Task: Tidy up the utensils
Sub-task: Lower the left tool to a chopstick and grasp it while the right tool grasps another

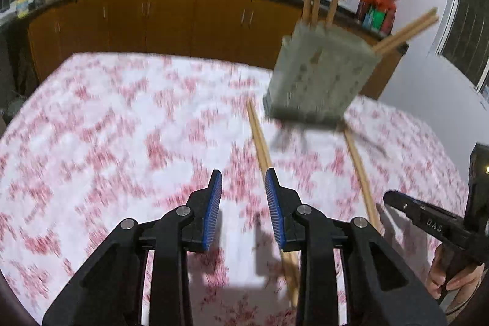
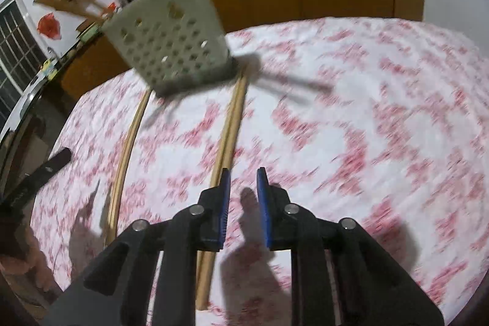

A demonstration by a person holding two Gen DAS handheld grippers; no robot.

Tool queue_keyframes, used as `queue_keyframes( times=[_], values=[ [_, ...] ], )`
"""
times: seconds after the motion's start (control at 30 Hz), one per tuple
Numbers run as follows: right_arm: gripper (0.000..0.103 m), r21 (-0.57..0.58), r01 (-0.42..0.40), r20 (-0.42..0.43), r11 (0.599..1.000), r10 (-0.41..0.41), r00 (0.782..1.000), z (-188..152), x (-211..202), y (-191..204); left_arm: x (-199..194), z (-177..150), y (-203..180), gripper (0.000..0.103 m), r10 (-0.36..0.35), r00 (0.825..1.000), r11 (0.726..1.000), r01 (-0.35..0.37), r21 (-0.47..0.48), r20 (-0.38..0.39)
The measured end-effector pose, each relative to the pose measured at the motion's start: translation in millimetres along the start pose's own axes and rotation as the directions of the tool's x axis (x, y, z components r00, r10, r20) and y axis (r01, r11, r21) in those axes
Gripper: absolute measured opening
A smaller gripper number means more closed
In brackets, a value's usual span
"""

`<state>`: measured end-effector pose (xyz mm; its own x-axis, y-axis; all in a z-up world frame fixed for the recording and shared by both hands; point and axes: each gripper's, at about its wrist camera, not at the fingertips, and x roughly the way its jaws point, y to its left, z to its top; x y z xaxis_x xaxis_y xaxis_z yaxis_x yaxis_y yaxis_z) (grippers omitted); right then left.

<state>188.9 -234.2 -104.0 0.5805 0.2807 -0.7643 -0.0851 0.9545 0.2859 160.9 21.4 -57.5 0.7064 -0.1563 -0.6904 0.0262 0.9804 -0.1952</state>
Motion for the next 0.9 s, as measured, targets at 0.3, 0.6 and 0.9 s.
queue_keyframes(
  times=[0.3,0.6,0.9],
  values=[
    [0.014,-0.052,0.021,-0.016,0.998,-0.022,1.000,-1.6,10.6,14.7,16.0,-23.4,-5.7,0.029,-0.027,0.997,1.000,0.026,-0.006,-0.070],
    [0.008,-0.019,0.155,0.021,0.988,-0.155,0.988,5.2,9.0,-4.0,23.1,-29.9,-13.8,0.021,-0.080,0.991,0.997,0.080,-0.005,-0.108],
    [0.008,-0.009,0.164,0.027,0.986,-0.164,0.986,6.1,8.4,-14.0,29.1,-37.2,-22.8,0.016,-0.083,0.987,0.996,0.088,0.030,-0.139]
  ],
)
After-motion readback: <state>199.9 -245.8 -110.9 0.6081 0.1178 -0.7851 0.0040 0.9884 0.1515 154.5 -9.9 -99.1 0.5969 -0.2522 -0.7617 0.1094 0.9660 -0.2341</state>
